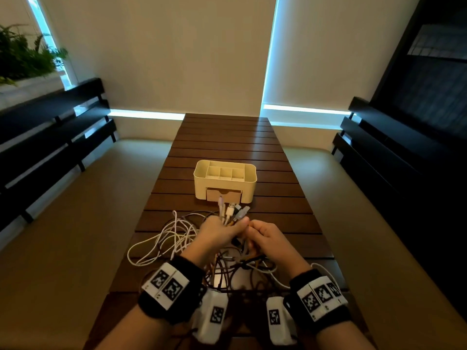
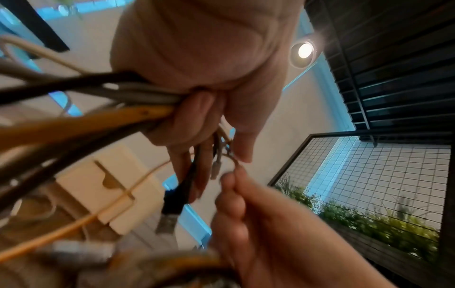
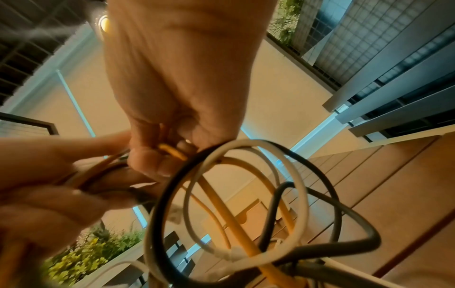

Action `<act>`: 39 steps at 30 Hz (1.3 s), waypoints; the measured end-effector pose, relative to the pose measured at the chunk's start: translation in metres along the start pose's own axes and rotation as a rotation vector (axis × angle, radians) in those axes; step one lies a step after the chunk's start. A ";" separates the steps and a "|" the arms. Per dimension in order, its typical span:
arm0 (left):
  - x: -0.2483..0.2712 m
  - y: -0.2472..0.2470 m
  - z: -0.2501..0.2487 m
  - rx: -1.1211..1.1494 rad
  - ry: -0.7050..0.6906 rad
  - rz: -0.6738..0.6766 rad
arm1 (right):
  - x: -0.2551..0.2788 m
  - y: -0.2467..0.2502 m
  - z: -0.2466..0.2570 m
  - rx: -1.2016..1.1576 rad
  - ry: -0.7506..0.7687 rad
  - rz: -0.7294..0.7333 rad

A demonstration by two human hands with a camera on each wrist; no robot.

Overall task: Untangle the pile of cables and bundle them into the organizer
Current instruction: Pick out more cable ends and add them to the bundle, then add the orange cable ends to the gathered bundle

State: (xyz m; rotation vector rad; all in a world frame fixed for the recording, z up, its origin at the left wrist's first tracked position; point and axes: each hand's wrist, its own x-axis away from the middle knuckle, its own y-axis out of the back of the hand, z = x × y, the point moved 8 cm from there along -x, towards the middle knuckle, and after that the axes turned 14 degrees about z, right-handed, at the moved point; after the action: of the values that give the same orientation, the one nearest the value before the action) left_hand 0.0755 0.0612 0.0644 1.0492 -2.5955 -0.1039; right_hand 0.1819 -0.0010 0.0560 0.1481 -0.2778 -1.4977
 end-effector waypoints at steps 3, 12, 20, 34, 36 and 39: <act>0.006 -0.010 -0.003 0.158 -0.110 -0.166 | 0.000 -0.003 0.006 -0.005 0.045 -0.028; 0.021 -0.006 -0.013 0.431 -0.277 -0.388 | -0.007 0.004 0.016 0.034 0.075 0.031; 0.035 0.038 -0.053 0.479 -0.468 -0.499 | -0.010 0.002 -0.004 0.111 -0.014 0.004; 0.046 0.076 -0.049 0.696 -0.591 -0.655 | -0.016 0.009 -0.031 0.661 -0.248 -0.041; 0.047 0.086 -0.048 0.731 -0.612 -0.679 | -0.014 0.009 -0.034 0.684 -0.253 -0.047; 0.048 0.092 -0.048 0.746 -0.631 -0.692 | -0.012 0.012 -0.035 0.600 -0.226 -0.090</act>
State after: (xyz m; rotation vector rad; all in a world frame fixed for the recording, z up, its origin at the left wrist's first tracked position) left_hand -0.0014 0.0982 0.1403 2.5001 -2.6763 0.4832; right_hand 0.2027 0.0095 0.0245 0.4745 -0.9109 -1.4825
